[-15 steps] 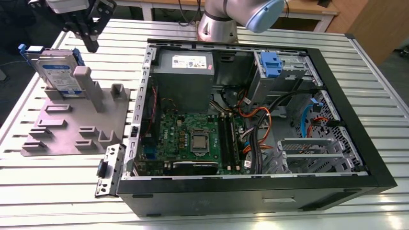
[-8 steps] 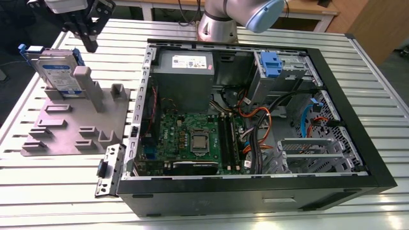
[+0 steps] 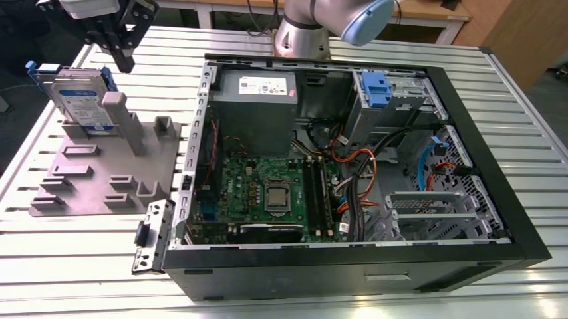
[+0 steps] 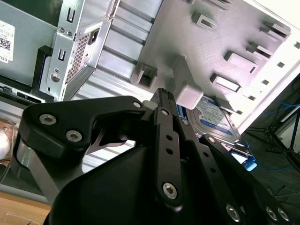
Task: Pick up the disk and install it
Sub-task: 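Reach for the disk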
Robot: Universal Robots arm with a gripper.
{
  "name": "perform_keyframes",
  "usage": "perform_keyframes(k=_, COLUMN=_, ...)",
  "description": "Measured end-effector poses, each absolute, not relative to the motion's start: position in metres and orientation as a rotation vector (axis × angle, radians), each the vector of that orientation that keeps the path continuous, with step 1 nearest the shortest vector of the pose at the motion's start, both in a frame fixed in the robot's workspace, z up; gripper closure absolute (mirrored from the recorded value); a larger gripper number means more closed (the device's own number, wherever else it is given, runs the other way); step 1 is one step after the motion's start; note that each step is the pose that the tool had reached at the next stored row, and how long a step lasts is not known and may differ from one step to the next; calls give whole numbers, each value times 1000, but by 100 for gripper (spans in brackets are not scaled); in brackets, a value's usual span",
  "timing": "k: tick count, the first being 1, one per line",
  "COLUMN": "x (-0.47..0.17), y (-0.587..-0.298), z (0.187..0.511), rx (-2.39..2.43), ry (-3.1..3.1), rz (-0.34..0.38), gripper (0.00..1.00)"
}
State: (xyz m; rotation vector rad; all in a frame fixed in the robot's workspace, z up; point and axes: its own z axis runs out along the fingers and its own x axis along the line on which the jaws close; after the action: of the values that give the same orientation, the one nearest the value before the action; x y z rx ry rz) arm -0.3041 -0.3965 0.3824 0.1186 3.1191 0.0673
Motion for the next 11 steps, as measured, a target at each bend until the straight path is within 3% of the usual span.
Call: perform_keyframes(k=11, x=-307, y=-396, z=382, rx=119, ry=3119, rz=67, gripper=89)
